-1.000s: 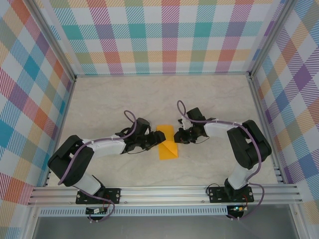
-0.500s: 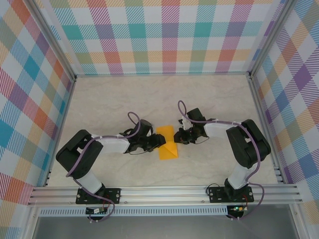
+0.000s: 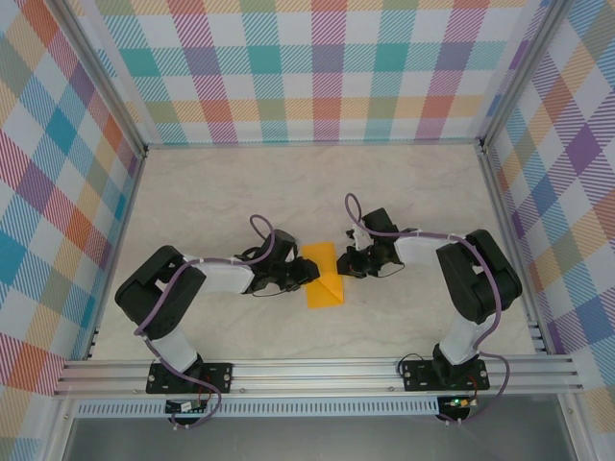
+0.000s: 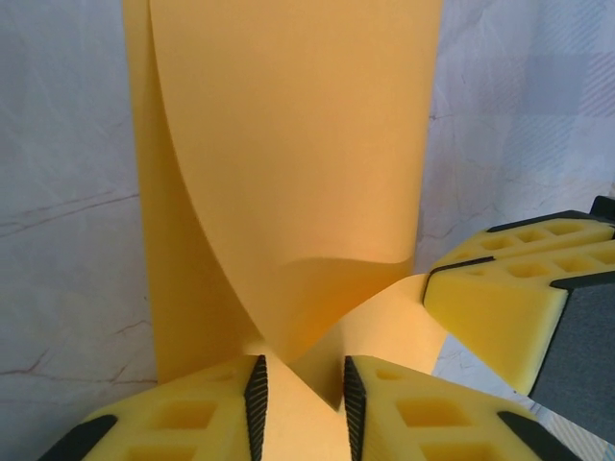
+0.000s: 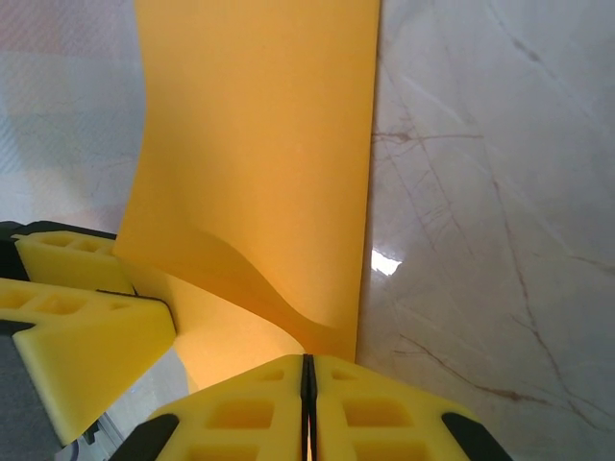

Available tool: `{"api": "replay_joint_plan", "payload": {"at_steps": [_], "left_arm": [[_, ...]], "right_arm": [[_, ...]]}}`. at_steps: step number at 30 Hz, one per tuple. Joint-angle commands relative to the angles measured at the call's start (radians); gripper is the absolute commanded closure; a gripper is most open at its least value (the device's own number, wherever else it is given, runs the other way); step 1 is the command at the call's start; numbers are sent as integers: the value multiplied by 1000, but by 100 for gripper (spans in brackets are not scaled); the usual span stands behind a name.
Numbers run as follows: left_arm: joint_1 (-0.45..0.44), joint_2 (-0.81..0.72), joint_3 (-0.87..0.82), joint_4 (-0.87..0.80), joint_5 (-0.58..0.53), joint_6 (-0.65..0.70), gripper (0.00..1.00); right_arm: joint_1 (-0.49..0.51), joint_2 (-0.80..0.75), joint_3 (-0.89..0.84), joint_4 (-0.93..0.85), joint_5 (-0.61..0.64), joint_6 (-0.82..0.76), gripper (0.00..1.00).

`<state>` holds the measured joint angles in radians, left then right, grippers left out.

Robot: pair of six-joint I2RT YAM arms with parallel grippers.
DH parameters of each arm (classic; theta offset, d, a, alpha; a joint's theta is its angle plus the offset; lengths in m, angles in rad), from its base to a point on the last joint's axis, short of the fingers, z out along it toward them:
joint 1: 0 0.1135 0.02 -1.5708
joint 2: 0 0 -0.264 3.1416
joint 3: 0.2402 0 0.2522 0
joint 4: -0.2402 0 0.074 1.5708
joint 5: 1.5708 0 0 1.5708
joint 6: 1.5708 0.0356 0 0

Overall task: Fold a paper plane with a square sheet of paper (pick it up from the middle)
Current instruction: Turn over the paper at the center of the table.

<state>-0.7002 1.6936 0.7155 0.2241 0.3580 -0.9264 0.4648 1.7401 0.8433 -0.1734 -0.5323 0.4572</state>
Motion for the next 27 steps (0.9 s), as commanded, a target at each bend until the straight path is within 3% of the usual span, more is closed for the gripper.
{"api": "replay_joint_plan", "payload": {"at_steps": [1, 14, 19, 27], "left_arm": [[-12, 10, 34, 10, -1, 26, 73], [-12, 20, 48, -6, -37, 5, 72], [-10, 20, 44, -8, -47, 0, 74], [-11, 5, 41, -14, -54, 7, 89]], "right_arm": [[-8, 12, -13, 4, -14, 3, 89], [-9, 3, -14, -1, -33, -5, 88], [-9, -13, -17, -3, -50, -3, 80], [-10, -149, -16, -56, 0, 27, 64]]}}
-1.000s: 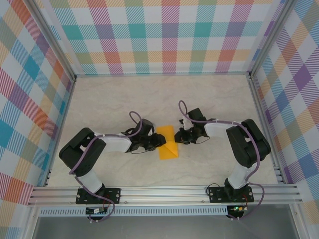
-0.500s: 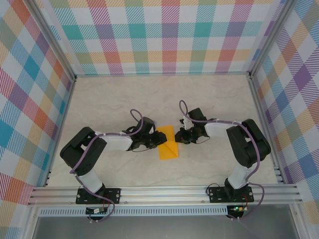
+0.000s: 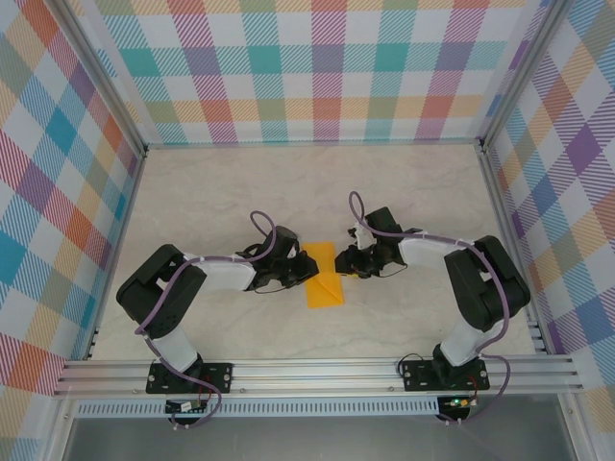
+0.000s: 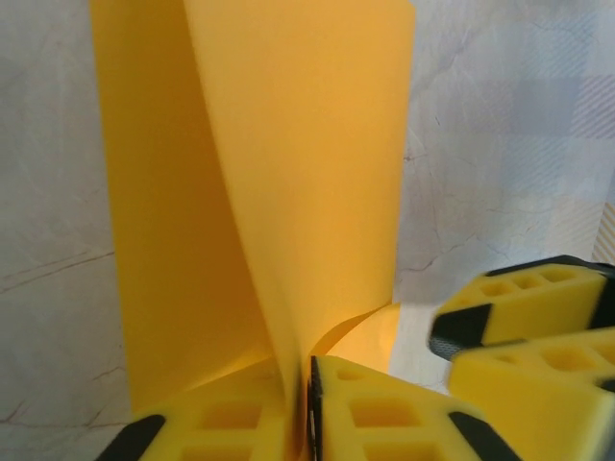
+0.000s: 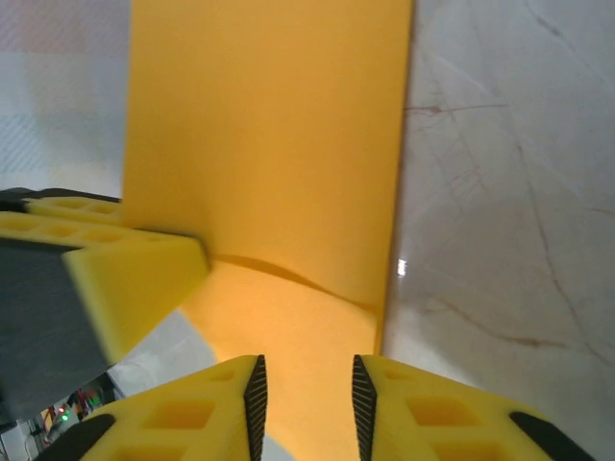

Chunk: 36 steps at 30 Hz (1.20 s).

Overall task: Fold a paper plane with a square sheet of paper (pick it up from the middle)
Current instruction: Turn over the paper at the center of the table.

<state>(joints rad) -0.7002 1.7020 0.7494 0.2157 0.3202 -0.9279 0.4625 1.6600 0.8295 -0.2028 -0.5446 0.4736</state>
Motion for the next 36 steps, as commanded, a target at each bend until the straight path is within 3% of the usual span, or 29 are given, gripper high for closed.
{"api": "replay_joint_plan", "payload": {"at_steps": [1, 3, 9, 15, 20, 26, 29, 32, 36], "left_arm": [[-10, -5, 8, -7, -15, 10, 91], [-10, -16, 11, -17, -17, 19, 93], [-12, -114, 65, -160, -32, 101, 98], [-11, -243, 247, -604, -171, 282, 98], [-11, -289, 459, -971, -417, 444, 98], [-13, -259, 617, -1142, -663, 590, 98], [-19, -198, 664, -1189, -844, 615, 98], [-57, -111, 702, -1258, -1176, 574, 98], [-70, 14, 743, -1310, -1343, 537, 98]], "right_arm": [[-8, -89, -1, -37, 25, 16, 62], [-10, -135, -4, -61, 66, 27, 58], [-15, -292, -14, -145, 230, 63, 33], [-15, -448, -10, -247, 443, 87, 17], [-14, -525, -9, -306, 543, 102, 10], [-15, -546, -26, -310, 575, 112, 2], [-15, -551, -33, -315, 592, 116, 0], [-15, -561, -42, -323, 614, 119, 0], [-16, -581, -57, -334, 640, 136, 0]]}}
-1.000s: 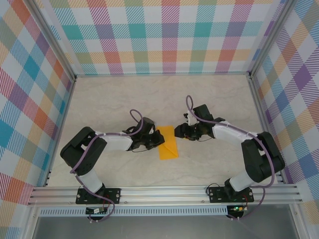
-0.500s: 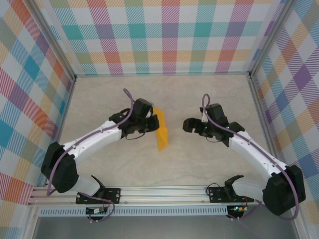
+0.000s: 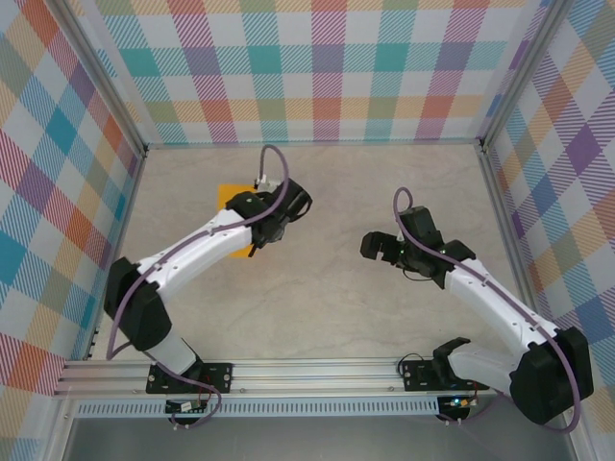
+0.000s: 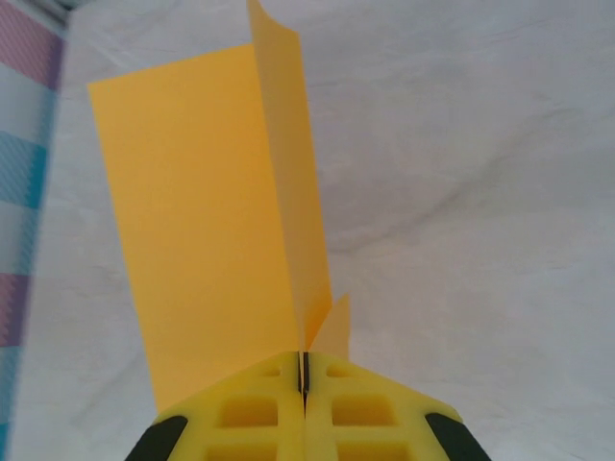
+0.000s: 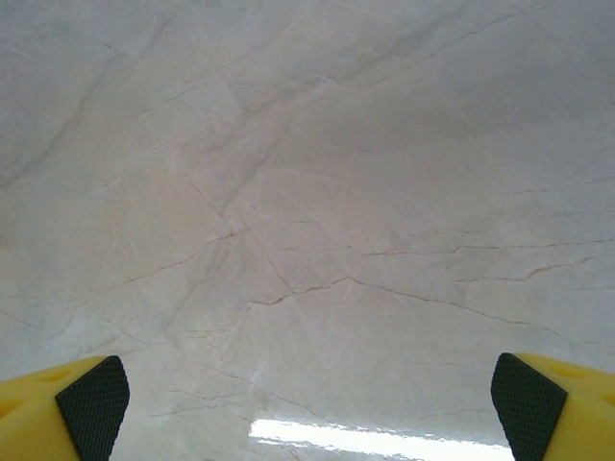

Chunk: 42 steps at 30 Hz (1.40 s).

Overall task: Fold a paper plane with a square sheet of paper (pick it up from the middle)
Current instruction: Turn over the paper at the center of the table.

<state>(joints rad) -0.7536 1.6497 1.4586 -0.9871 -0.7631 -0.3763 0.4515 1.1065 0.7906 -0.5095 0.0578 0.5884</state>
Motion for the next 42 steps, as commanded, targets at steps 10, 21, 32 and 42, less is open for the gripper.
{"api": "replay_joint_plan", "payload": {"at_steps": [10, 21, 32, 42], "left_arm": [[-63, 343, 43, 1, -249, -67, 98], [-121, 482, 65, 118, -116, -74, 98], [-158, 495, 45, 236, 173, -104, 91], [-159, 290, 1, 294, 422, -151, 53]], "right_arm": [[-7, -92, -41, -69, 77, 78, 0], [-8, -106, -39, -103, 83, 94, 0], [-13, -106, -34, -125, 105, 122, 0], [-20, -90, -22, -115, 72, 122, 0]]}}
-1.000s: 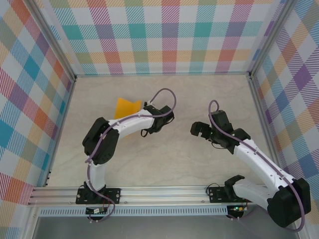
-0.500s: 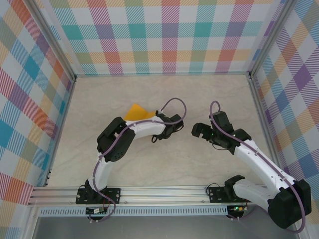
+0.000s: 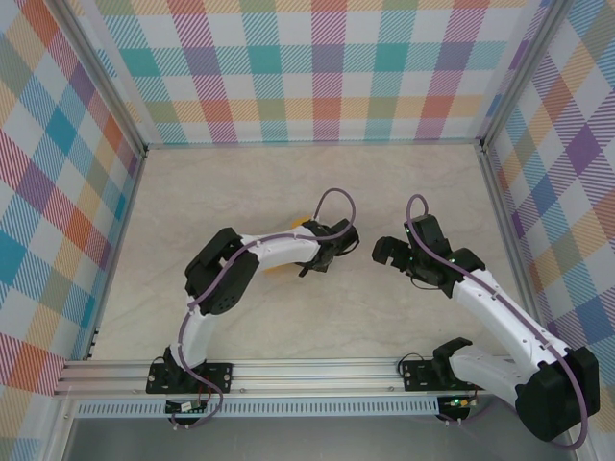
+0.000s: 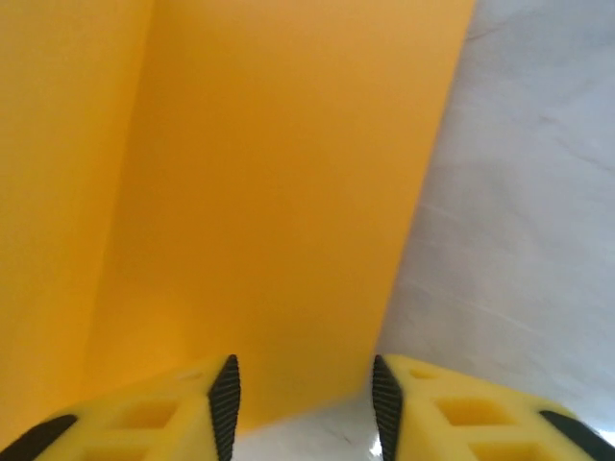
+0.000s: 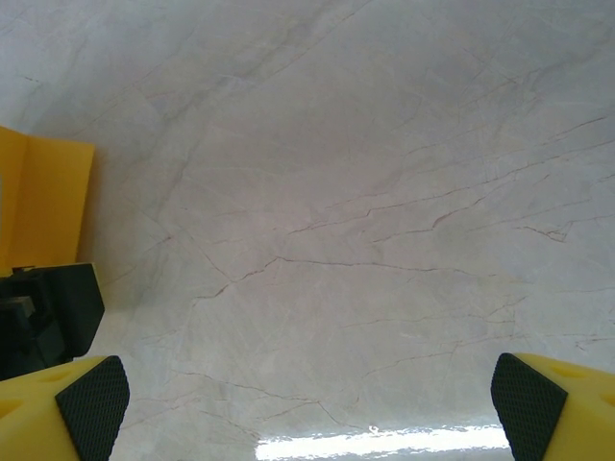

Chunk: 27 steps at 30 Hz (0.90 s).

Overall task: Fold a paper plane with a square sheet of paper (pick it up from the middle)
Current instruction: Turn over the paper at the center of the table.

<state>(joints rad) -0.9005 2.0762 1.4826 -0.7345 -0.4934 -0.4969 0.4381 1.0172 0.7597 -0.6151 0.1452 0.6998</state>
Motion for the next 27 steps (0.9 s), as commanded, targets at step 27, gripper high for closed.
{"api": "replay_joint_plan", "payload": {"at_steps": [27], "left_arm": [[455, -744, -646, 224, 448, -229, 38]], "right_arm": [[279, 933, 656, 233, -379, 13, 25]]}}
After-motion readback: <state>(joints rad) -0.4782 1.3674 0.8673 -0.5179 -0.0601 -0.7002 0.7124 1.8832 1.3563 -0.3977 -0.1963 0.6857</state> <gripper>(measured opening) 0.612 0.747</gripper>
